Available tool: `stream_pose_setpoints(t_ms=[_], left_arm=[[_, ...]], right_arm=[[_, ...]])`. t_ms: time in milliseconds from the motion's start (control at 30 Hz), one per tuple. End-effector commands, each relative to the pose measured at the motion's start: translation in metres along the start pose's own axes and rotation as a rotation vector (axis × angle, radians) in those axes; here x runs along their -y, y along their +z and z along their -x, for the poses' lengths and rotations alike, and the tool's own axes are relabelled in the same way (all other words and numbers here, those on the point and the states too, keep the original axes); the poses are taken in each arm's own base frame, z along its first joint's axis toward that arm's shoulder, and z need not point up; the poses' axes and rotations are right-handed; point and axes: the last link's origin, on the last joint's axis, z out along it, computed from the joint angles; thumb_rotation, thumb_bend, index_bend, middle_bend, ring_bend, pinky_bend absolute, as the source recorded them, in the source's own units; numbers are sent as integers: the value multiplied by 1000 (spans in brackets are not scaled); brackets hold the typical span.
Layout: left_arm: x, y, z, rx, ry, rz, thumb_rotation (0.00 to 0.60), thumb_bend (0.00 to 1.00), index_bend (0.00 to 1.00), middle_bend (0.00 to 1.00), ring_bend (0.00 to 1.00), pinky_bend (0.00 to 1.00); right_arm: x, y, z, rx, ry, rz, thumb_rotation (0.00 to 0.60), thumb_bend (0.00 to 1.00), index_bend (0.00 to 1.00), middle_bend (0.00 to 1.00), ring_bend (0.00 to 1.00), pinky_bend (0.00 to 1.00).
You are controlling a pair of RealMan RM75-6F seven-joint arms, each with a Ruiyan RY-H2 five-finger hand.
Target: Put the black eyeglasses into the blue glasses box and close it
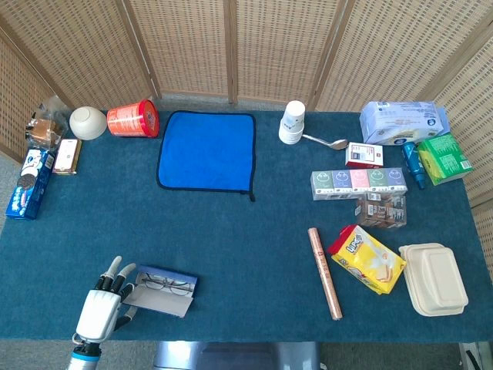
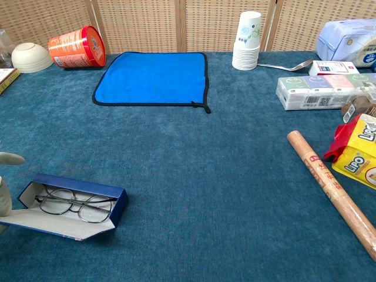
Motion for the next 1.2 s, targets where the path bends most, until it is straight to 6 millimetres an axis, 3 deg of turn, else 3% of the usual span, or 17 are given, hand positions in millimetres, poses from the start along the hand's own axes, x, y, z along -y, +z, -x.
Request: stream_pose_setpoints(t_ms=[33,333,433,1200], left_arm=[[0,2,1,-4,-4,-7,564,336,497,179,31,253],[3,6,3,-25,10,-23,569,331,232,40,0,207],[5,12,3,-37,24,-30,564,325,187,7,0,171],[5,61,-3,-24,69,-87,516,321,187,0,0,136]], right_arm=[[0,0,0,-1,-1,1,420,432,154,291,241,252],[-1,-1,-2,-5,-2,4,416,434,154,291,245,252],[-1,-1,-3,-7,2,6,415,434,155,291,245,252],[-1,-4,-9,-22,5,12,418,435,160,291,248,253]])
